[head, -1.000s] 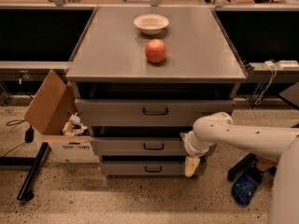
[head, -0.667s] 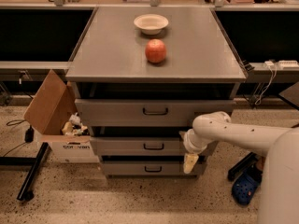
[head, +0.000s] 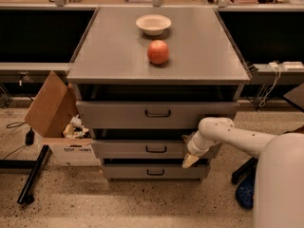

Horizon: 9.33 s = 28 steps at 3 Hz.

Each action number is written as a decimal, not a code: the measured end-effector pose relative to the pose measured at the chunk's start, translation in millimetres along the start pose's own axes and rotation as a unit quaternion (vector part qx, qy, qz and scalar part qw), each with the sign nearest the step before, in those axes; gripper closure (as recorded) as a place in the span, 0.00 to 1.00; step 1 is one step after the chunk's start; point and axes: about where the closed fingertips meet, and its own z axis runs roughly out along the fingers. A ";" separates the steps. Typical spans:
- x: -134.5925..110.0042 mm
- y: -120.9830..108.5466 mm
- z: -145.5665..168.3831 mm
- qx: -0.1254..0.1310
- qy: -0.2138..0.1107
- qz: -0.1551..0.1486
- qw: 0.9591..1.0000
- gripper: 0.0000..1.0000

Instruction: Open middle drawer

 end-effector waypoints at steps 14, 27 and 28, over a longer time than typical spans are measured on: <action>-0.4 55.6 -5.3 -0.097 -0.014 -0.055 0.994 0.64; -28.8 138.2 -36.3 -0.137 0.059 -0.148 0.978 1.00; -28.9 138.3 -37.0 -0.137 0.059 -0.148 0.978 1.00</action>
Offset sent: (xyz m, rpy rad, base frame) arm -0.0331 -0.0055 0.0286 0.0795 -0.1046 0.0324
